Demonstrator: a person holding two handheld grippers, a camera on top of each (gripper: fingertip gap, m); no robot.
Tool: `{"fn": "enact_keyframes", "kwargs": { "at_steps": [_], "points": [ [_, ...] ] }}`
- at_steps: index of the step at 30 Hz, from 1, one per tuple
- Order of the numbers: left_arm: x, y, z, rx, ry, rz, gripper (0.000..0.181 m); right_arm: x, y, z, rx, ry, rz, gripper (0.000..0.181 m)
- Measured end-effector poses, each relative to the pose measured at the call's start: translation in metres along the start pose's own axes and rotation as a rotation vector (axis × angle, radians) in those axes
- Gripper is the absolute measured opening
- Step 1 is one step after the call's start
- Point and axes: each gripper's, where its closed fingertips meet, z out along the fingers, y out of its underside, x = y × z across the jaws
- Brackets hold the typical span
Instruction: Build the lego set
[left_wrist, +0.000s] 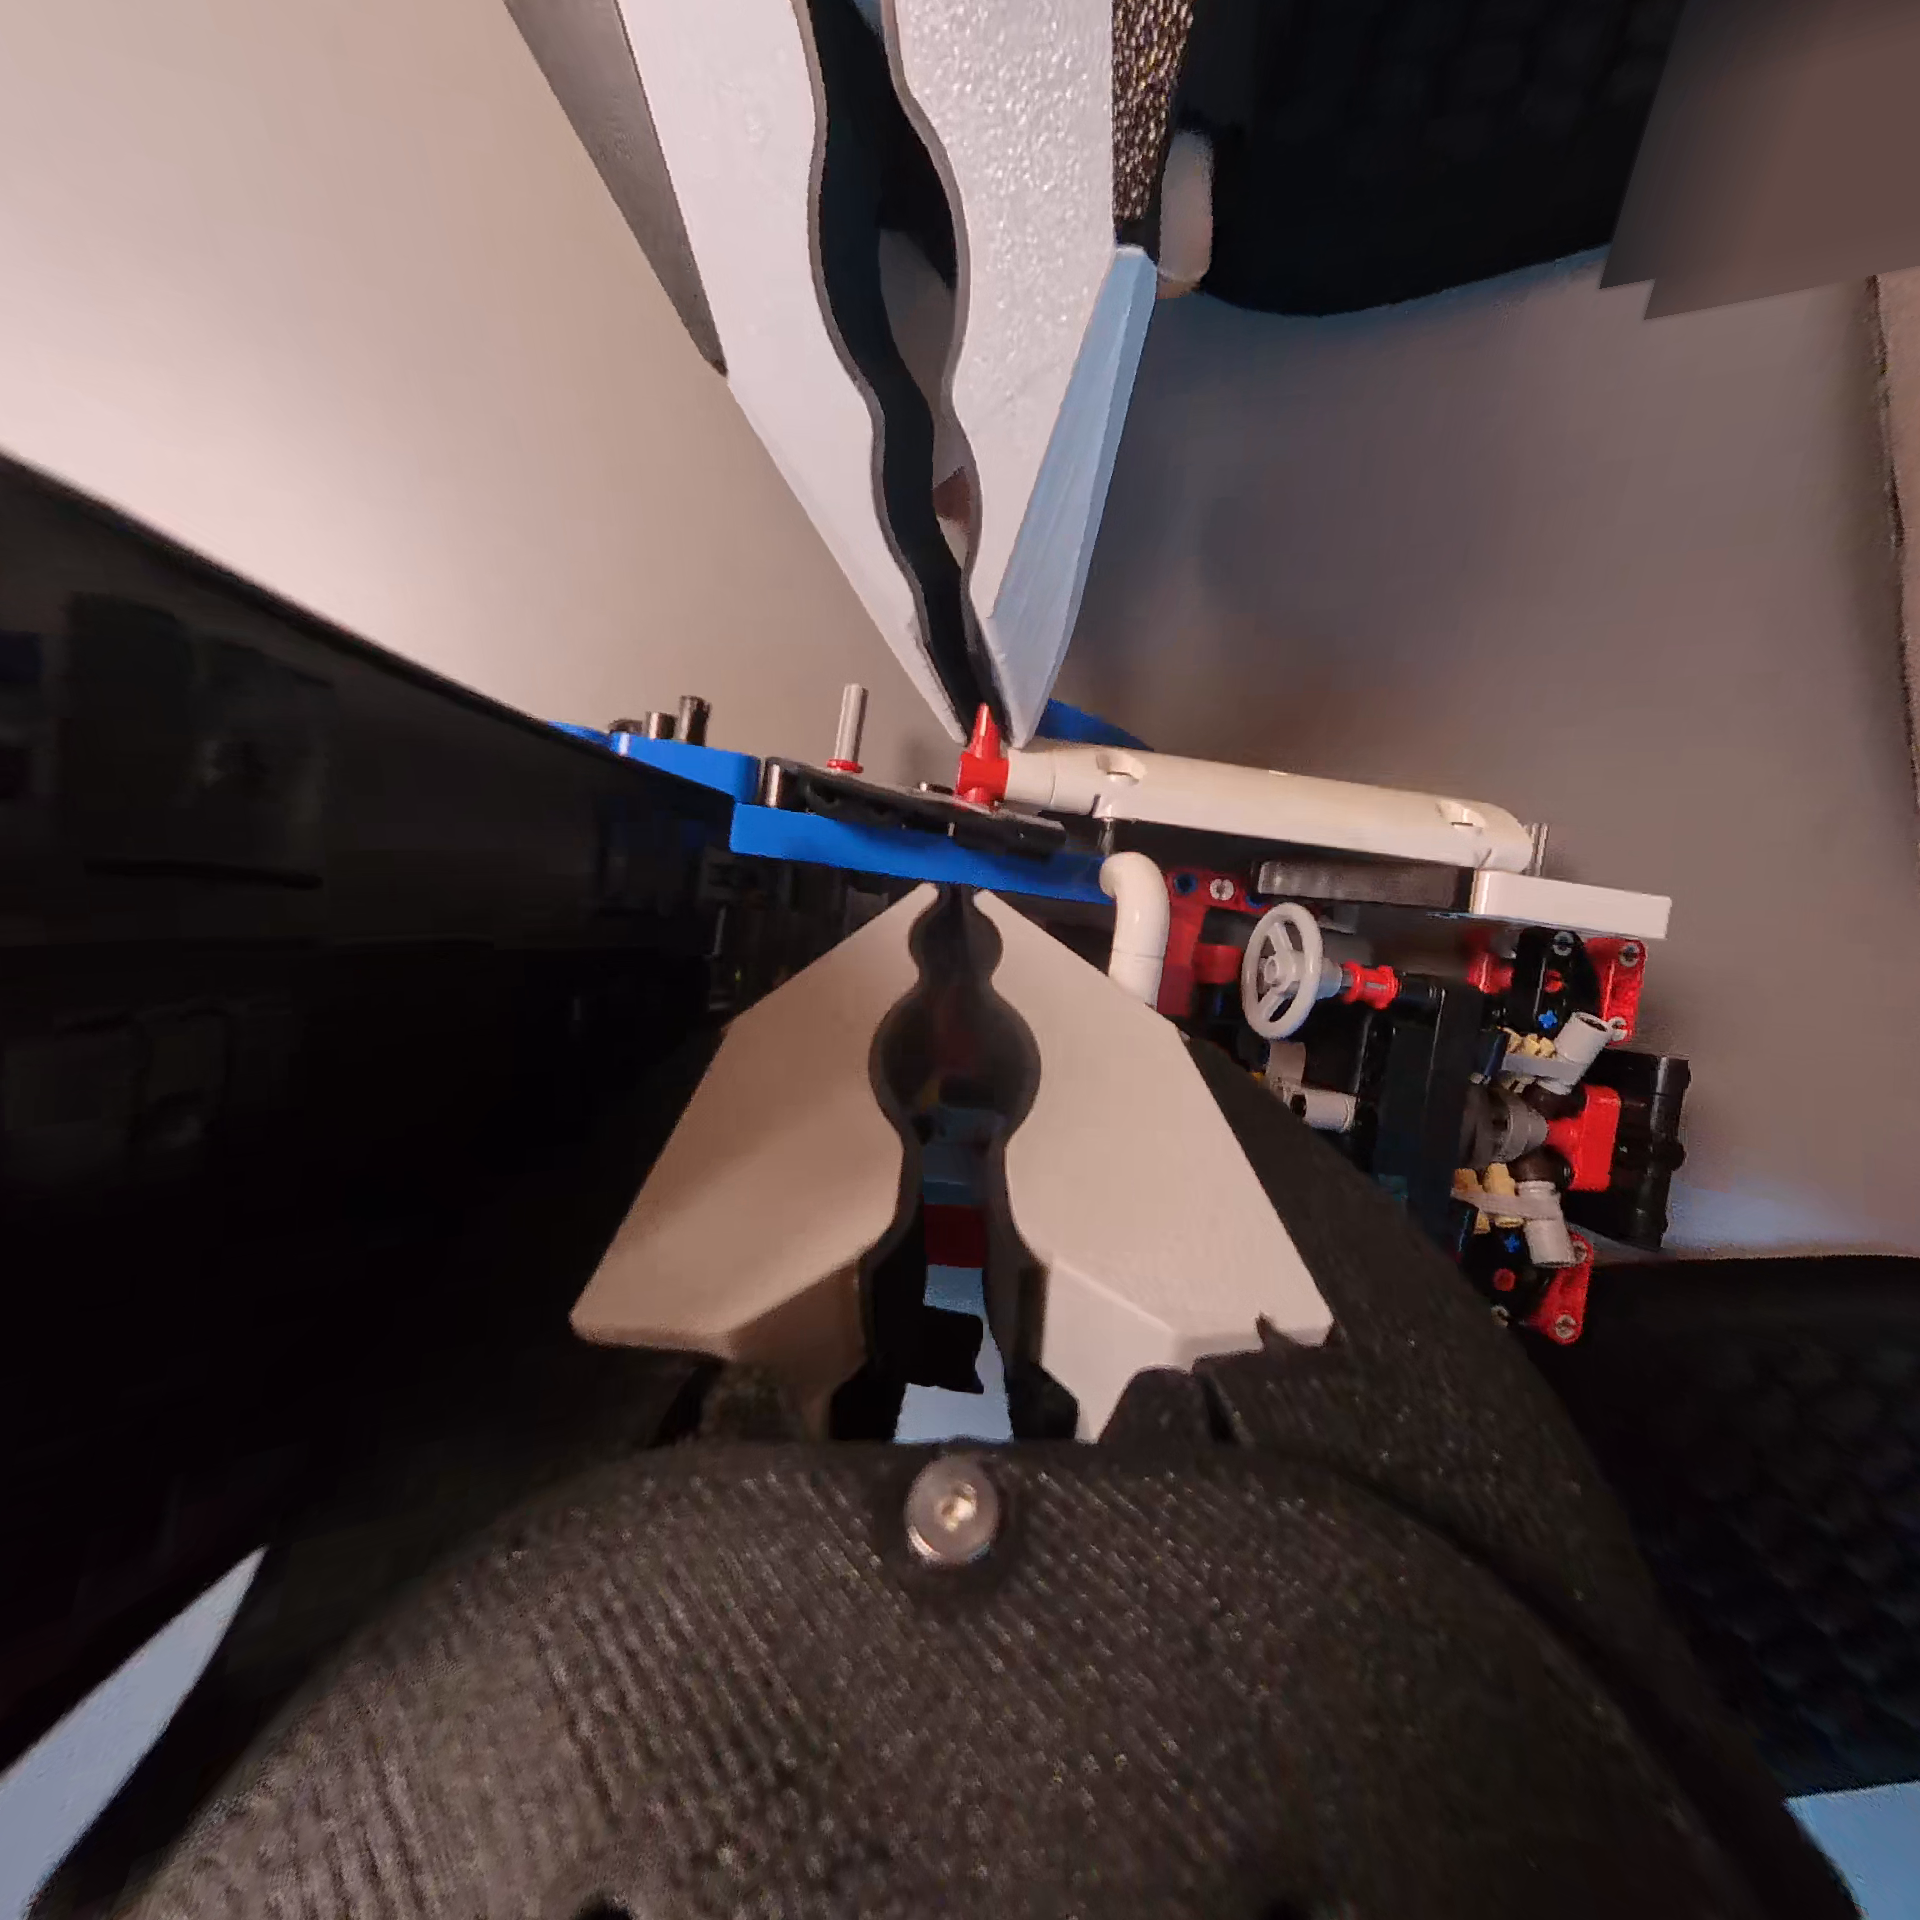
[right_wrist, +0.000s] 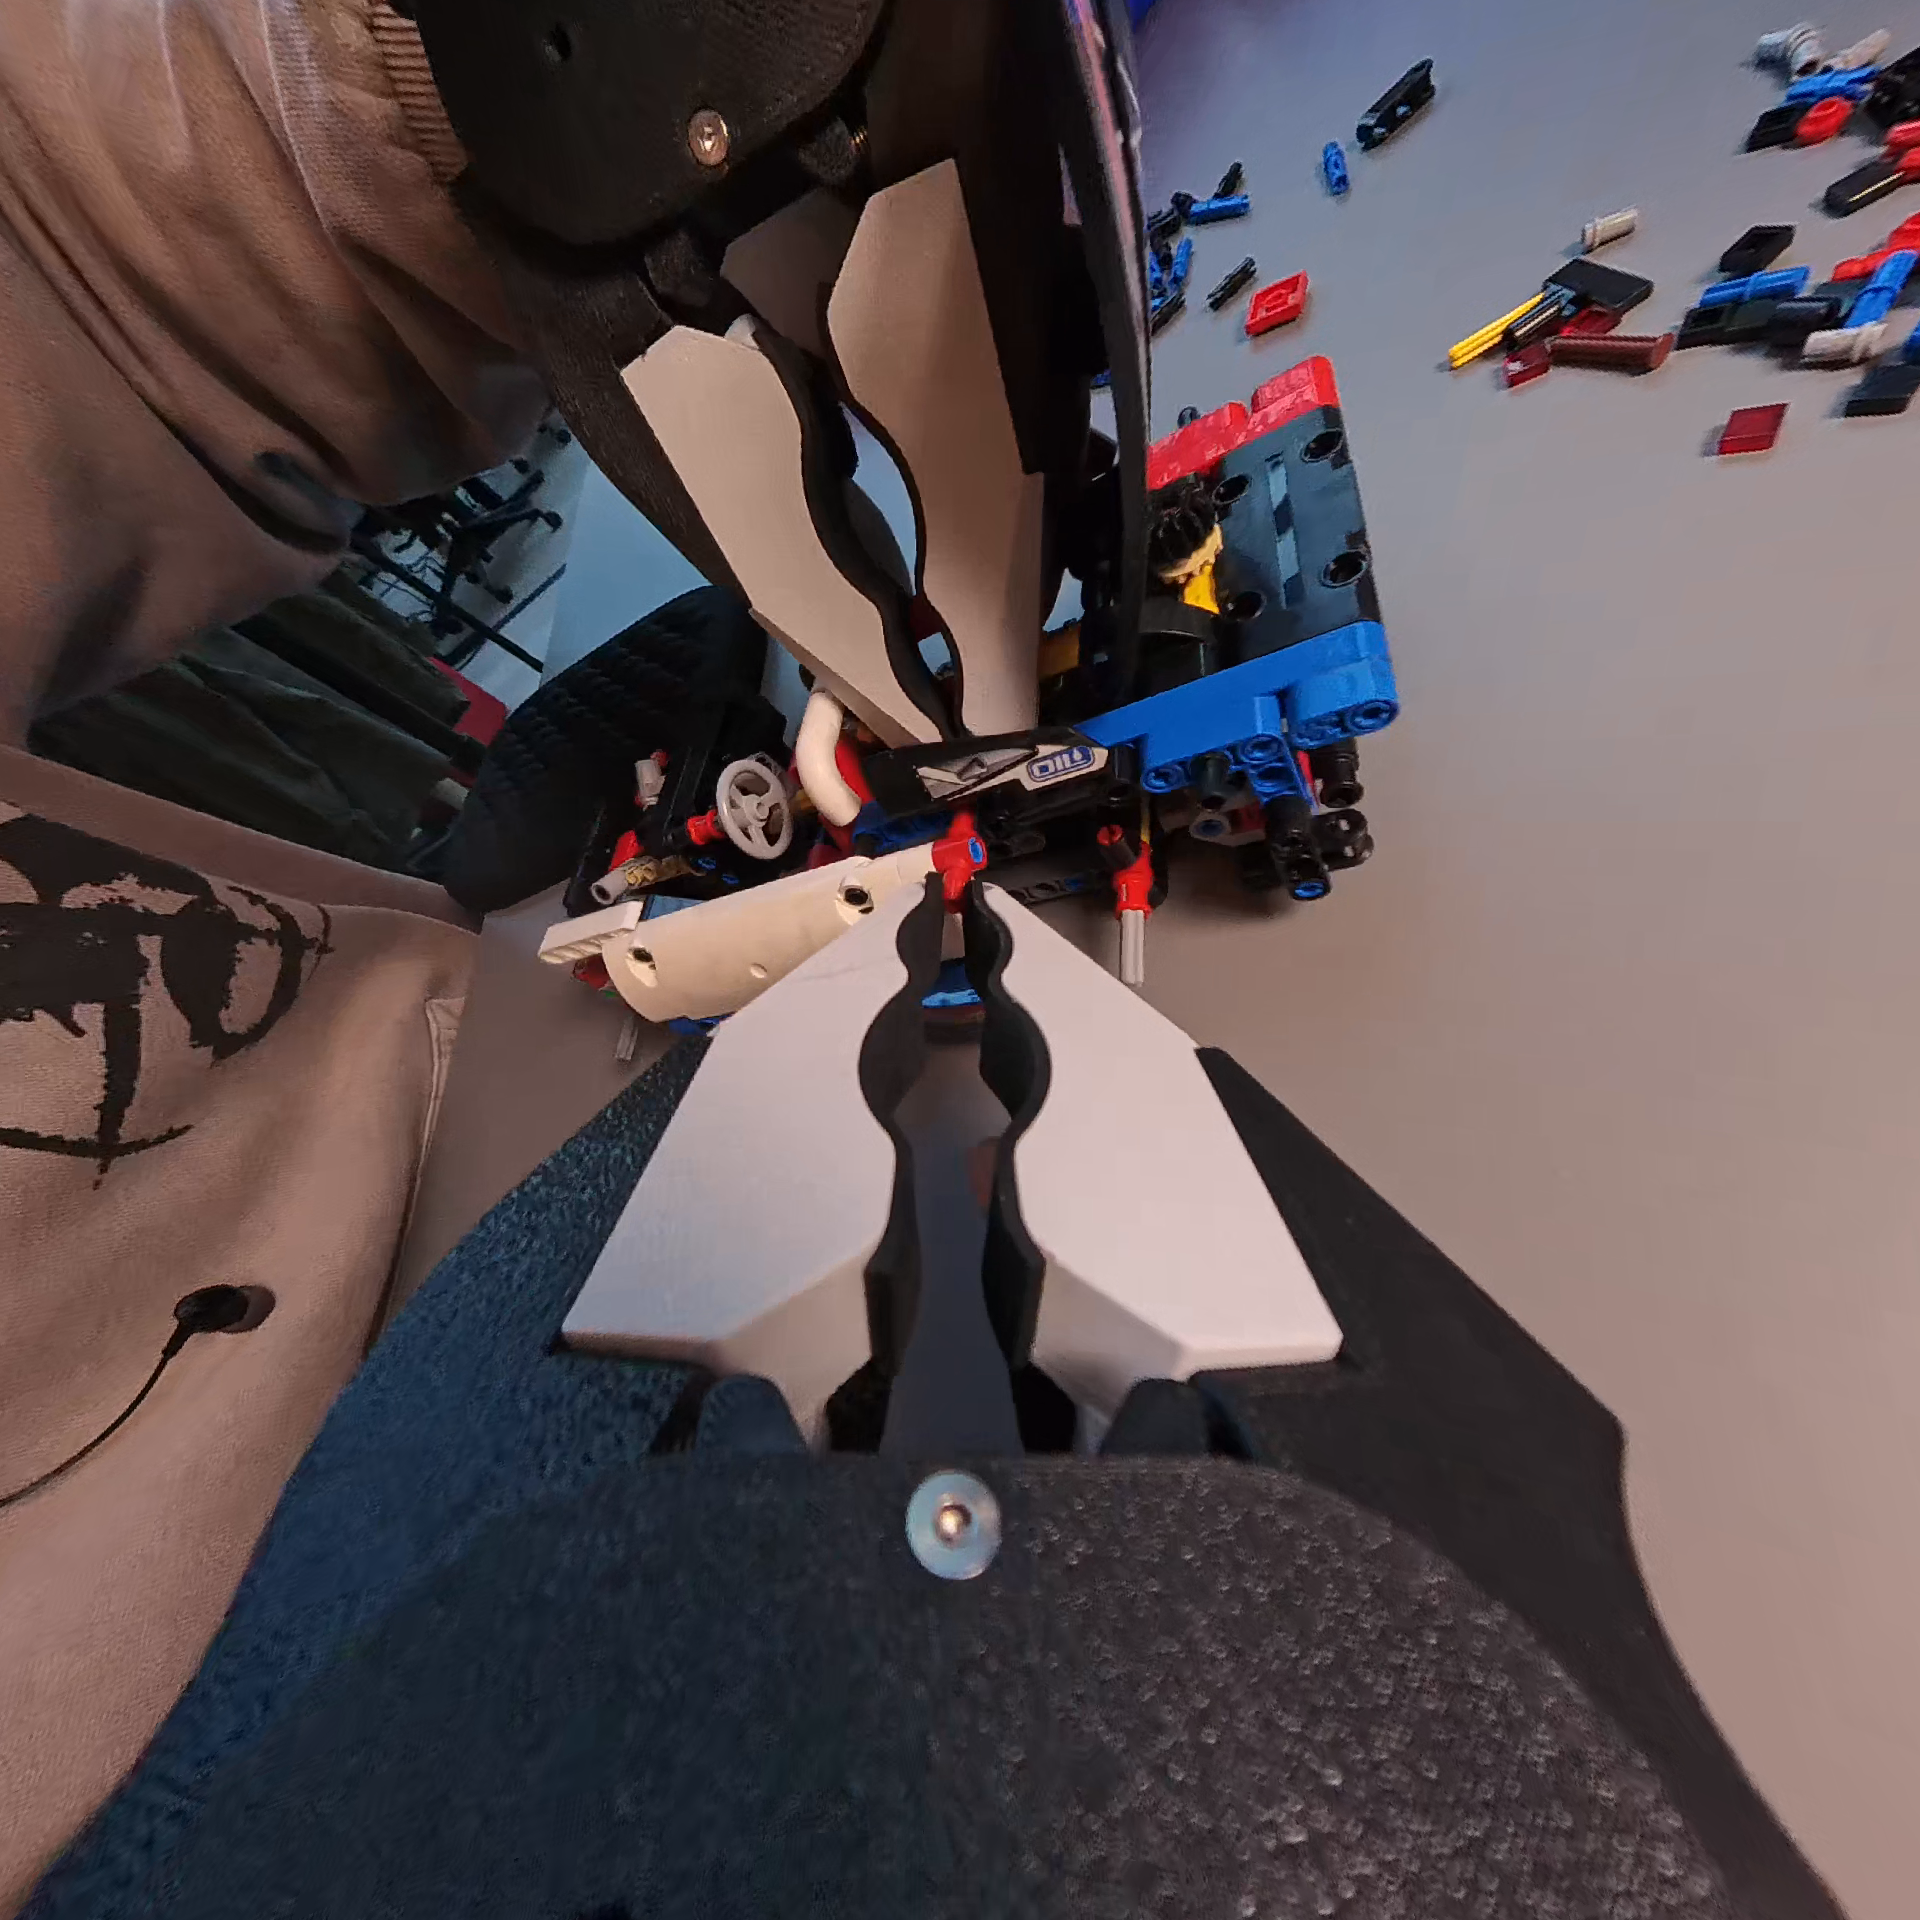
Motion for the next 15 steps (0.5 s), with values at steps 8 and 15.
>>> {"fn": "enact_keyframes", "kwargs": {
  "at_steps": [8, 15],
  "points": [
    [-0.0027, 0.0007, -0.0009, 0.000, -0.023, -0.032, 0.000, 0.0033, -0.0037, 0.0003, 0.024, 0.023, -0.010, 0.000],
    [-0.0016, 0.0033, -0.0004, -0.055, -0.026, -0.051, 0.000, 0.0031, -0.0057, 0.0015, 0.038, 0.018, -0.018, 0.001]
  ]
}}
